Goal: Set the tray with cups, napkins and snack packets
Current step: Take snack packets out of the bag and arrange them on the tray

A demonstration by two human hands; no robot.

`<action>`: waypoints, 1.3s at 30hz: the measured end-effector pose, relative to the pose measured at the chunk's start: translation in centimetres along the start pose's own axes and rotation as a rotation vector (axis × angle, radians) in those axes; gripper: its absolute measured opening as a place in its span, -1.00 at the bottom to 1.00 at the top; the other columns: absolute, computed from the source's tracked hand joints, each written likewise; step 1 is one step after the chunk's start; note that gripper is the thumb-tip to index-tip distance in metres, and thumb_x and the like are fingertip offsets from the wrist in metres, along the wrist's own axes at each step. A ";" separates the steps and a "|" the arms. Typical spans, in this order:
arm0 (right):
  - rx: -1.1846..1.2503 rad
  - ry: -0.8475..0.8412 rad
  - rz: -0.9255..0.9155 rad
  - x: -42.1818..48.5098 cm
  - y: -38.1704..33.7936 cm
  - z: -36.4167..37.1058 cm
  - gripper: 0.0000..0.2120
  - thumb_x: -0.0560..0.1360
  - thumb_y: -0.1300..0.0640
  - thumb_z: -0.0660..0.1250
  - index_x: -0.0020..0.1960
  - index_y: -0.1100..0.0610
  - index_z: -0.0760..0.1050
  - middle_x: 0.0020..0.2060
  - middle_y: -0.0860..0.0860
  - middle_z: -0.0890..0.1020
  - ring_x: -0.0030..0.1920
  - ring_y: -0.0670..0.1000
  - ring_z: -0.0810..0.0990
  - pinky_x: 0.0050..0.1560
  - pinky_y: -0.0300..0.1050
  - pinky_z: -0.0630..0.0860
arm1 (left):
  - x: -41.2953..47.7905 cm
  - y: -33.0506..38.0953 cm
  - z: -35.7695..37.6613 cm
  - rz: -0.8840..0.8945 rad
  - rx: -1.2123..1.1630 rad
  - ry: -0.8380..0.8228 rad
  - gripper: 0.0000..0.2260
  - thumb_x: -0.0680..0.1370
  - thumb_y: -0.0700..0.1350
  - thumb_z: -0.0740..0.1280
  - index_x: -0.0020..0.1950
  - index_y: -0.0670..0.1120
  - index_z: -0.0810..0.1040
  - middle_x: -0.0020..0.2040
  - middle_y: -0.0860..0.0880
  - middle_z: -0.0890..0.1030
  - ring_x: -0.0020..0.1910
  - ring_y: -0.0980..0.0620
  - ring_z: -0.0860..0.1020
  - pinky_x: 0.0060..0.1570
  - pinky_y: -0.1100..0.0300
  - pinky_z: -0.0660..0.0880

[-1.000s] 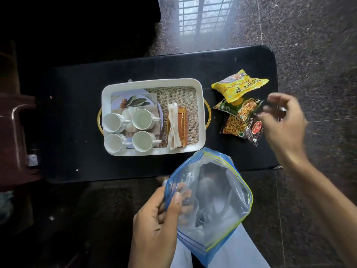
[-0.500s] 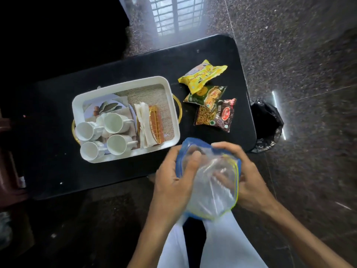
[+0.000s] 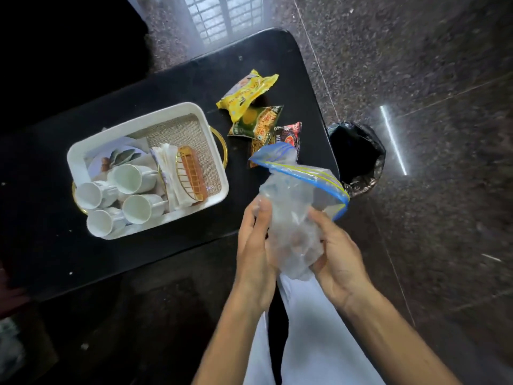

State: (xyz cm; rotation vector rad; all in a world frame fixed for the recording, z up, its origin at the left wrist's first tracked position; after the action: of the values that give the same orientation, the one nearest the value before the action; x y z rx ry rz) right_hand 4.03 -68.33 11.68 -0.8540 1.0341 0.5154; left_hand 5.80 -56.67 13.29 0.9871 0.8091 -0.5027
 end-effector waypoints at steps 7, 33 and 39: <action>-0.919 -0.066 -0.165 0.6 -2.5 -0.7 -0.87 0.41 0.15 0.43 -0.28 0.16 0.57 -0.37 -0.04 0.50 -0.29 -0.06 0.40 -0.24 -0.11 0.35 | 3.3 -0.3 -0.4 0.140 0.271 -0.141 -0.69 0.34 -0.03 0.48 0.07 0.00 0.64 -0.05 0.09 0.75 -0.04 0.14 0.68 -0.03 0.22 0.60; -1.113 0.720 -0.509 18.1 -17.4 -20.5 -0.72 0.41 -0.07 0.49 0.04 0.06 0.62 -0.14 0.13 0.69 0.04 0.21 0.51 -0.14 -0.08 0.34 | 11.6 -13.0 13.4 -0.049 0.536 0.050 -0.83 0.61 -0.07 0.38 0.04 0.23 0.65 0.02 -0.01 0.77 -0.10 0.17 0.67 -0.04 0.13 0.60; -1.377 0.646 -0.470 29.1 -14.0 -19.4 -0.75 0.47 0.13 0.44 0.12 0.18 0.58 0.08 0.23 0.61 0.10 0.28 0.54 0.02 0.04 0.45 | 11.9 -13.6 13.7 -0.041 0.459 0.075 -0.85 0.56 0.02 0.37 0.02 0.27 0.68 0.00 0.03 0.77 -0.03 0.09 0.71 -0.04 0.19 0.65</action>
State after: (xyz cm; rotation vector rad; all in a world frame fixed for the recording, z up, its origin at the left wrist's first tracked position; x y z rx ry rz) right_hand 16.73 -92.68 -14.09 -2.5400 0.8990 0.5201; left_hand 8.58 -75.39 0.86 1.4210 0.7984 -0.7083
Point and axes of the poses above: each hand's wrist, its own x-axis towards the middle knuckle, its own z-axis out of the palm, y = z × x, the point moved 5 cm from there along x, towards the middle knuckle
